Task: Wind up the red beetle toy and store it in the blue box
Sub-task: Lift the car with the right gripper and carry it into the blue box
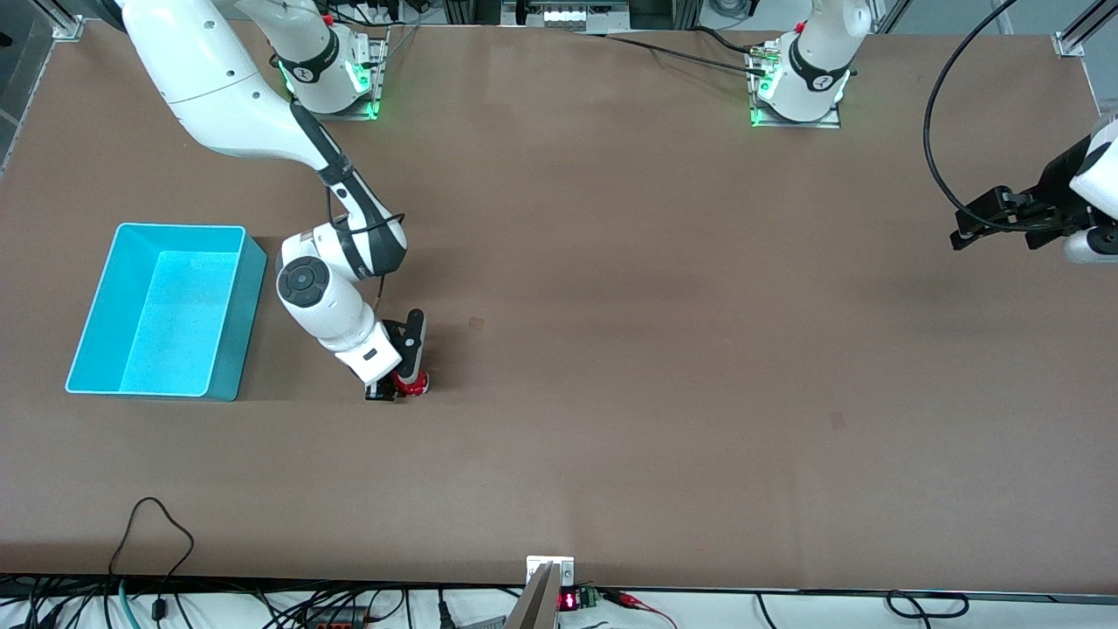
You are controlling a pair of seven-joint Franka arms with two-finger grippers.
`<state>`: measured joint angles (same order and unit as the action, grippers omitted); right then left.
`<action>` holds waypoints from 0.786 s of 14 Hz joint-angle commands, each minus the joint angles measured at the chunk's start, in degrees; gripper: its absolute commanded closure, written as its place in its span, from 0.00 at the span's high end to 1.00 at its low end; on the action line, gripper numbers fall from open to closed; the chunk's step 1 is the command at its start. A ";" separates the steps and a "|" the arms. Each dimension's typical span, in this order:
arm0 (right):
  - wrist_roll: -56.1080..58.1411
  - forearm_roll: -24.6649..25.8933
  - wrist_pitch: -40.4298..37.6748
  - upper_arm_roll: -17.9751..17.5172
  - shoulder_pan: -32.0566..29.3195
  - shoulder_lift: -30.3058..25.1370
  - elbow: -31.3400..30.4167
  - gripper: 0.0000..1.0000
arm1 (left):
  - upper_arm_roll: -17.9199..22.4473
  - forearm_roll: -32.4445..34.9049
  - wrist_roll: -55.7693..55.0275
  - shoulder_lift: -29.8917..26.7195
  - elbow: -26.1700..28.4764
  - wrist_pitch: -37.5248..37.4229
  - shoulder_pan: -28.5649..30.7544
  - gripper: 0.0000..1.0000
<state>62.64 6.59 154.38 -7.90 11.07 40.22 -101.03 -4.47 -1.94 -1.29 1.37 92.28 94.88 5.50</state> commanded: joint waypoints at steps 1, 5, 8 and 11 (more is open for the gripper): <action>-5.04 -3.16 -8.53 0.34 -0.08 -5.91 0.93 0.00 | -0.19 0.18 1.38 -0.05 -0.44 -1.10 0.39 1.00; -17.09 -2.72 -22.09 4.46 -4.55 -17.43 -0.30 0.00 | 0.25 0.10 1.38 0.03 -0.09 -1.27 0.57 1.00; -26.05 -3.34 -27.01 11.30 -10.00 -22.71 -3.28 0.00 | 0.16 0.10 1.29 0.03 -0.09 -1.19 0.57 1.00; -34.92 -1.24 -31.95 18.95 -10.72 -23.61 -3.55 0.00 | -0.10 0.10 1.38 -0.05 -0.17 -1.19 0.57 1.00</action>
<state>34.64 4.27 123.94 8.06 -0.20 17.70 -102.73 -4.37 -1.94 -1.04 1.41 92.54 94.34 5.95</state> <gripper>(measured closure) 0.524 0.000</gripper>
